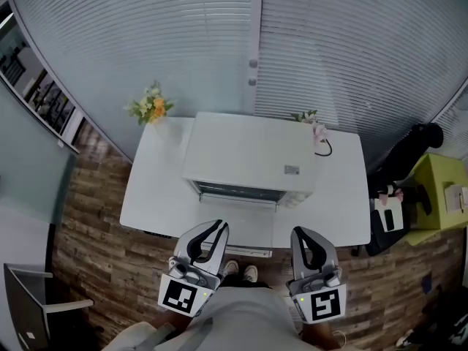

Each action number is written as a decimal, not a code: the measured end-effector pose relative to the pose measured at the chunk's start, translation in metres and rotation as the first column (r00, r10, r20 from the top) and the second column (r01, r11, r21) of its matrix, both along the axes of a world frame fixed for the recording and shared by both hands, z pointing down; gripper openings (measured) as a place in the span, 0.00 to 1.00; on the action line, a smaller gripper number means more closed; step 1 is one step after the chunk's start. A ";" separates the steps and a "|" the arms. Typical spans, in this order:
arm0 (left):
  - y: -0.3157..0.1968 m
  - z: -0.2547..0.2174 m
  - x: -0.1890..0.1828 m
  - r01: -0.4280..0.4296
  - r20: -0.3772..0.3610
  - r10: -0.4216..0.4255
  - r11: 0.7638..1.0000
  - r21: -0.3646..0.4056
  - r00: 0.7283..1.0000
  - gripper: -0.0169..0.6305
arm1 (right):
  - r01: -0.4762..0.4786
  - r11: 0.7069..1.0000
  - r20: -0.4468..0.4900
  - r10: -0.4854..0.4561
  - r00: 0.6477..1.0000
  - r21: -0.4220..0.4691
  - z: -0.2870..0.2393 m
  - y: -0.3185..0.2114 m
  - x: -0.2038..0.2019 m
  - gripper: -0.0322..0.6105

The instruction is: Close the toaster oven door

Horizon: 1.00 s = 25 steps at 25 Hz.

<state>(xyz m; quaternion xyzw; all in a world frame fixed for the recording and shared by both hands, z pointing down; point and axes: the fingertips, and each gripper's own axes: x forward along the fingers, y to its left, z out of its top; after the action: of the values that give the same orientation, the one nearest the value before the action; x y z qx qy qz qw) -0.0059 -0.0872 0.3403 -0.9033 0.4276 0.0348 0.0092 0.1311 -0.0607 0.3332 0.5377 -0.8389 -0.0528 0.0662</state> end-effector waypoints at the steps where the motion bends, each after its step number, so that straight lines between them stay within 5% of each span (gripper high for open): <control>1: -0.004 0.000 0.000 -0.005 -0.004 0.005 1.000 -0.002 1.000 0.08 | -0.006 1.000 -0.001 0.006 1.000 0.001 0.000 -0.003 -0.001 0.06; 13: -0.032 0.005 -0.010 -0.011 0.005 0.011 1.000 -0.012 1.000 0.09 | -0.016 1.000 0.017 0.016 1.000 -0.013 0.000 -0.031 -0.010 0.06; 25: -0.027 0.086 -0.039 0.062 0.044 -0.056 0.989 -0.137 0.997 0.13 | -0.014 1.000 -0.004 0.013 1.000 -0.019 0.003 -0.023 -0.011 0.06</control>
<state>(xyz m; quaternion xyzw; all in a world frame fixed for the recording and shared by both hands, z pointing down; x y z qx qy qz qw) -0.0446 -0.1143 0.4260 -0.8892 0.4552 -0.0132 -0.0438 0.1196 -0.0836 0.3360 0.5426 -0.8356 -0.0455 0.0731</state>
